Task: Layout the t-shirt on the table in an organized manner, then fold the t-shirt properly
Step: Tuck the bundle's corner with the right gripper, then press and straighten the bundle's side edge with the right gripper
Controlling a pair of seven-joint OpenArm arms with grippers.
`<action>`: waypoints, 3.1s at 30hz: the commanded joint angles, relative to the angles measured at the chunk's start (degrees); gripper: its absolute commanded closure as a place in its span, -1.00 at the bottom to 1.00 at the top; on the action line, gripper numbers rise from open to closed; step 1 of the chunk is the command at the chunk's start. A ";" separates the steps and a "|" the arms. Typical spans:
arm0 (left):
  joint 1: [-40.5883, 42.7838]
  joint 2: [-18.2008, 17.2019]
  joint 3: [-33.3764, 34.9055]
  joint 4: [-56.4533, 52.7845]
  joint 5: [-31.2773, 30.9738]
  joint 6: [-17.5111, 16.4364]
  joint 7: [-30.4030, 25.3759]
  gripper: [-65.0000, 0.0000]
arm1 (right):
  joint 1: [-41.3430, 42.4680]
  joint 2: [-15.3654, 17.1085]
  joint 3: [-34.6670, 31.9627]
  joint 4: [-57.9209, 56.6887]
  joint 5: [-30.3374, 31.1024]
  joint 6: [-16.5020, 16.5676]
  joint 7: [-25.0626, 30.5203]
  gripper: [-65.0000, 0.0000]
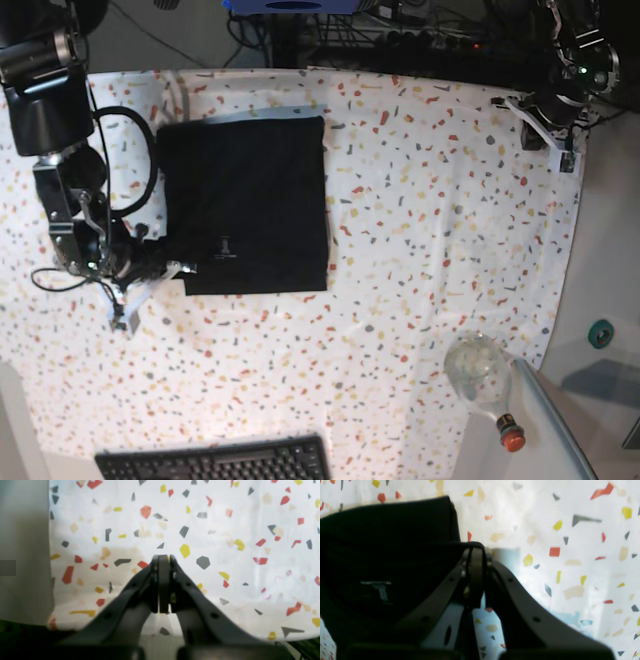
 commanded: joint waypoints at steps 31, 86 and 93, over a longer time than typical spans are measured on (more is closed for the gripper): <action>0.16 -0.68 -0.31 0.82 -0.32 0.07 -0.99 1.00 | 6.60 -3.78 -28.39 14.14 -10.11 0.56 -1.76 -0.07; 0.51 -0.68 -0.66 0.56 -0.32 0.07 -0.99 1.00 | 13.45 -14.86 -19.51 -10.21 -11.08 6.10 7.03 1.00; 0.33 -0.59 -0.13 0.56 -0.32 0.07 -0.81 1.00 | 13.54 -15.03 -19.42 -11.26 -11.08 6.01 13.09 1.00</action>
